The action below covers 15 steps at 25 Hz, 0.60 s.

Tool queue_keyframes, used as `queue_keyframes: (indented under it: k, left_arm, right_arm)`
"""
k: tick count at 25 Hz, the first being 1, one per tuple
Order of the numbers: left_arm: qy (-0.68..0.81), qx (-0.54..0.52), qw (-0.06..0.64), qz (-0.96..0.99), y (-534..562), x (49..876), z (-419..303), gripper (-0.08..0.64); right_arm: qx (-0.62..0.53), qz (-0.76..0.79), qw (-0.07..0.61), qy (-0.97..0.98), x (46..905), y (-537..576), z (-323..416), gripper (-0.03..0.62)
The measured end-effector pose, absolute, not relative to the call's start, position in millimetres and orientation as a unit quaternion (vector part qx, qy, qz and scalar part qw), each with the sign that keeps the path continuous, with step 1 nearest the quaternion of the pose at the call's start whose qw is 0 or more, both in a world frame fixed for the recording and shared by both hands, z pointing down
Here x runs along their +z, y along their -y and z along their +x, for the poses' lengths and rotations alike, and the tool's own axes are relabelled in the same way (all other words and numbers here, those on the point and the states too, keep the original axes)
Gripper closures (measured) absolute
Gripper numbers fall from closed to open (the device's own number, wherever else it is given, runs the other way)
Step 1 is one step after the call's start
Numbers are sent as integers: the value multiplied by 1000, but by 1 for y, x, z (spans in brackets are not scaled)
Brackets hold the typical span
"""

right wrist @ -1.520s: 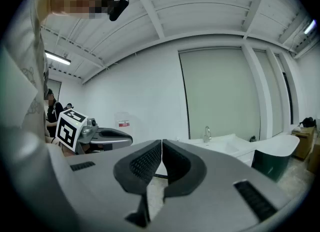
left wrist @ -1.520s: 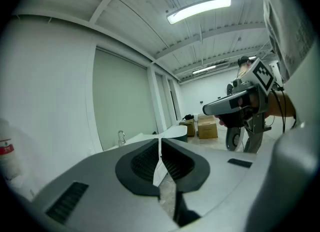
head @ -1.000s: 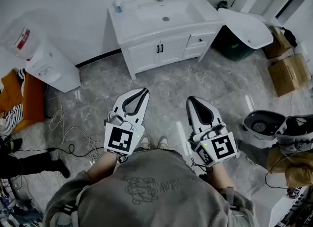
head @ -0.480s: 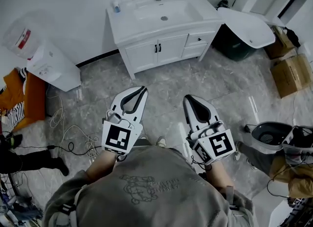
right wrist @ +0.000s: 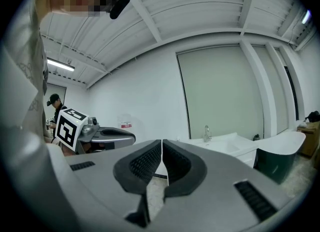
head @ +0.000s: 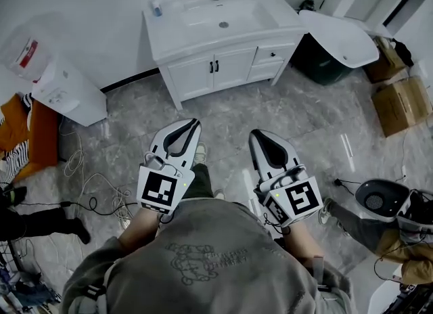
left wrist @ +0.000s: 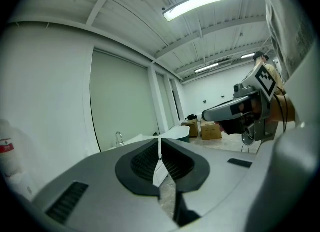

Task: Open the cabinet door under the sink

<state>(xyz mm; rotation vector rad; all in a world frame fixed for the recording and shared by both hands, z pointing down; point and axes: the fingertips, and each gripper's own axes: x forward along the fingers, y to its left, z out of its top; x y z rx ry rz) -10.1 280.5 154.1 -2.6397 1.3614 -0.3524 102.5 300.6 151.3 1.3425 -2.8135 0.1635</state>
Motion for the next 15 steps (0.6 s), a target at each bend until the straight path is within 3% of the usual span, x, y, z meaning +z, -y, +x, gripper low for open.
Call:
queue_keyframes:
  k: [15]
  left_arm:
    - [-444,-125,59,-885,-184,173,-21,531]
  right_arm:
    - [67,443,39,893,174,-208,89,560]
